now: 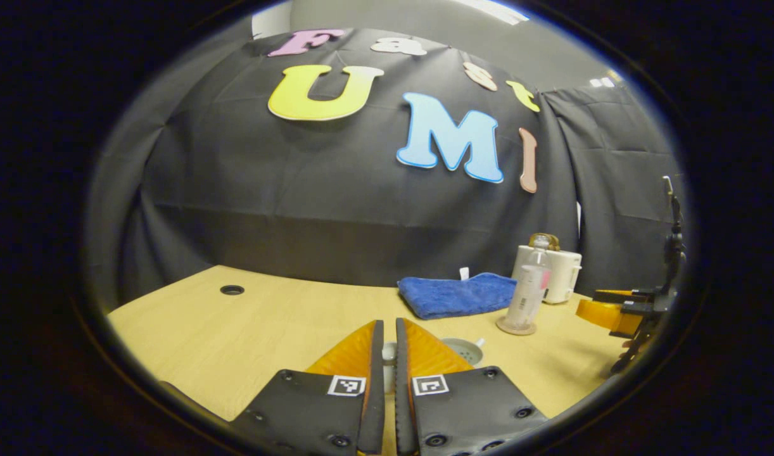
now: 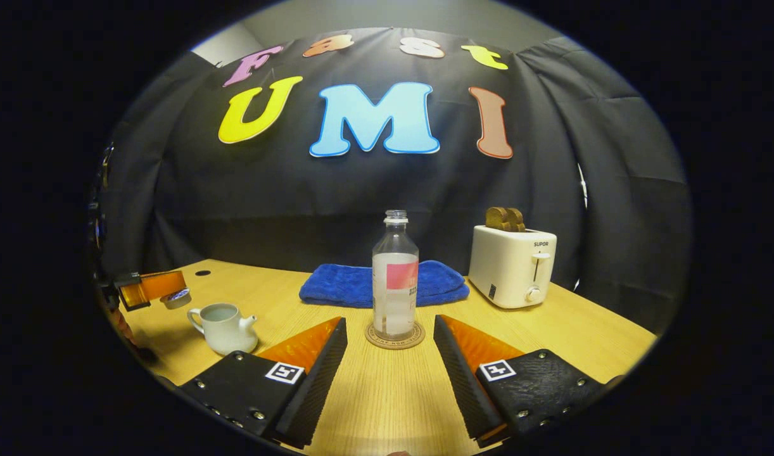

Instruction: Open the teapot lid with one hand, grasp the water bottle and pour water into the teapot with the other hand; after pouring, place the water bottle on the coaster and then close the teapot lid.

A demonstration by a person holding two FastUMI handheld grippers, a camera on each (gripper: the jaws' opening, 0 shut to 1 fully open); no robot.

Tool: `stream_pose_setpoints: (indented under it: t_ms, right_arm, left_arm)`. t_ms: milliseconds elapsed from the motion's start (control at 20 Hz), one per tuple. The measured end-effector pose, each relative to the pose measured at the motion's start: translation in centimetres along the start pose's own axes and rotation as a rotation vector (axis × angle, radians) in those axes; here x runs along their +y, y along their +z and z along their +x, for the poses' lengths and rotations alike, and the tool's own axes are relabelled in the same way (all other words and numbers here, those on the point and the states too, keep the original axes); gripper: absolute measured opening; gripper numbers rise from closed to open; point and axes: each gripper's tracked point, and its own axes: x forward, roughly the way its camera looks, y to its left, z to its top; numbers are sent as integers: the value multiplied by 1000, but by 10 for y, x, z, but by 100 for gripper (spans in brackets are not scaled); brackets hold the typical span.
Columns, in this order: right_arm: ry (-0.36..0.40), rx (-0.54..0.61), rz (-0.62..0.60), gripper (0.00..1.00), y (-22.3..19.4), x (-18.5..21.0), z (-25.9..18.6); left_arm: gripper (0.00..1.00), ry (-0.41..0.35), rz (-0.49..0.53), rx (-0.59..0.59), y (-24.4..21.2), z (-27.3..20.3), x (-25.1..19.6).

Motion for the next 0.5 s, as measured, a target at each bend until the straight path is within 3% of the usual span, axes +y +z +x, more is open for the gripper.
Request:
stream_pose_setpoints:
  t_ms: [200,500]
  right_arm:
    - [57,17,30,86,-14,12,-31]
    - [85,-30,-18,86,-15,17,-52]
  left_arm:
    - [14,-11,73,2,5,7,-22]
    - [14,-30,115,45,-5,26,-49]
